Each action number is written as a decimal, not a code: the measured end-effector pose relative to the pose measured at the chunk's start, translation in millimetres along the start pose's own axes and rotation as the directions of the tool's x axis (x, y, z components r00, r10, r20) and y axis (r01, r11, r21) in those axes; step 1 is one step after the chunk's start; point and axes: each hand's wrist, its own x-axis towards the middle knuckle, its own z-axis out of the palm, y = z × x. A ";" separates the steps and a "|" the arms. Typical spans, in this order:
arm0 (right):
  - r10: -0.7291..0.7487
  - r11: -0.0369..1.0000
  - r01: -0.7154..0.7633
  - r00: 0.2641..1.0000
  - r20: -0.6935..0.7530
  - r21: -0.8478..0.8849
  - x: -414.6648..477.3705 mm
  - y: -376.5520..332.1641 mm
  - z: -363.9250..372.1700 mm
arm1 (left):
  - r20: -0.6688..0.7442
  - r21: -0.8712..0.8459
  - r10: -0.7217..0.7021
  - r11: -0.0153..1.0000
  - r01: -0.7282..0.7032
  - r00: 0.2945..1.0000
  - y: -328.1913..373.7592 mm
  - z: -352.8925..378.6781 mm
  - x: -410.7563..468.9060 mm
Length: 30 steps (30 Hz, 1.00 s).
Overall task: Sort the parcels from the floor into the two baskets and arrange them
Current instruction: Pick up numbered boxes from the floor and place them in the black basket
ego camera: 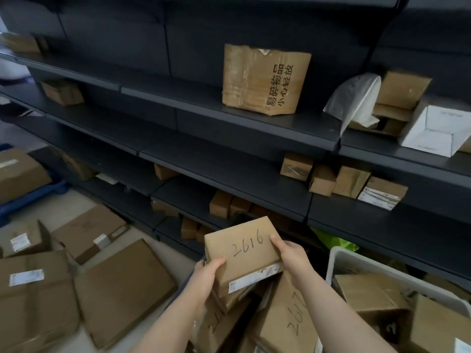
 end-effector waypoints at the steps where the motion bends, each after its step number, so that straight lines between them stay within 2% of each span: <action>1: -0.004 1.000 0.004 1.000 -0.013 0.007 2.2 2.0 -0.9 | -0.005 0.001 0.022 1.000 -0.022 1.000 0.3 0.2 0.6; 6: -0.026 0.996 0.033 0.996 -0.081 0.085 -8.4 6.0 -8.5 | -0.046 -0.021 0.098 0.995 -0.099 0.994 0.6 -7.5 12.6; 10: -0.017 0.993 0.037 0.983 -0.182 0.109 -24.4 6.5 -15.6 | -0.059 0.033 0.200 0.980 -0.198 0.978 8.2 -12.4 24.0; 18: 0.018 0.975 0.061 0.936 -0.351 0.214 -71.8 9.1 1.4 | 0.073 0.206 0.444 0.870 -0.449 0.893 40.9 -34.6 13.6; 25: 0.048 0.963 0.078 0.893 -0.448 0.258 -122.3 23.7 45.3 | 0.275 0.184 0.467 0.833 -0.522 0.841 52.6 -73.4 2.4; 30: 0.148 0.939 0.040 0.851 -0.504 0.343 -155.9 45.9 71.5 | 0.395 0.204 0.365 0.860 -0.468 0.843 36.9 -95.4 5.8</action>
